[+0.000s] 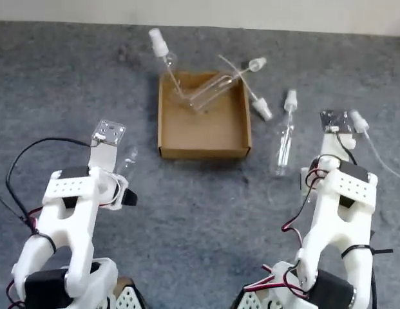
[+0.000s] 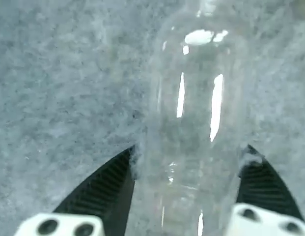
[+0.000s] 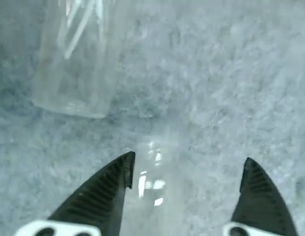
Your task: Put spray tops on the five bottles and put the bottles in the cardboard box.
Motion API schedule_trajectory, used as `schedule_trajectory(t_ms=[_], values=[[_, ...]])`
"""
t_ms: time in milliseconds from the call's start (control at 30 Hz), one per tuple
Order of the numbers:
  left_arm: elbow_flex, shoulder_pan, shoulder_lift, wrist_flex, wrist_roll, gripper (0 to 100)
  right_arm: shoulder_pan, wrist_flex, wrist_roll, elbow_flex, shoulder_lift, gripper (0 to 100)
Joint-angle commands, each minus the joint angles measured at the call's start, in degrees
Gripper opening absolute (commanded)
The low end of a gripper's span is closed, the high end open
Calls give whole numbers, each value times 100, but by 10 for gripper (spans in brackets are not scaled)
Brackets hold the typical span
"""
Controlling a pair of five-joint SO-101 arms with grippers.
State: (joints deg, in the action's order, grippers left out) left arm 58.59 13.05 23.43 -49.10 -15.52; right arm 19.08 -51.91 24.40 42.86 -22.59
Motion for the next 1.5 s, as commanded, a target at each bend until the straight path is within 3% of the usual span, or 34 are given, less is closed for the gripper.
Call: schedule_trajectory(t_ms=[0, 200, 433, 533, 667, 933, 1167, 1367, 1467], values=[[-664, -110, 154, -501, -35, 293, 92, 92, 53, -558, -347, 276], [-1165, -110, 145, -897, -18, 293, 180, 145, 53, -1147, -48, 275], [-1165, -31, 145, -862, 0, 293, 224, 136, 18, -4066, 2255, 275], [-1209, 180, 163, -853, 9, 293, -163, -84, -105, -5059, 2897, 275], [-1332, 277, 136, -844, 9, 293, -892, -620, -712, -6132, 3354, 275], [-1305, 444, 127, -589, 0, 293, -2141, -673, -2110, -7714, 4004, 275], [-1235, 884, 119, -141, -26, 293, -3705, -1560, -1697, -7767, 3662, 275], [-1086, 1007, 110, 114, -26, 295, -4303, -1587, -1679, -7767, 3442, 275], [-954, 998, 110, 132, -26, 295, -4119, -1578, -1688, -7767, 3451, 275]])
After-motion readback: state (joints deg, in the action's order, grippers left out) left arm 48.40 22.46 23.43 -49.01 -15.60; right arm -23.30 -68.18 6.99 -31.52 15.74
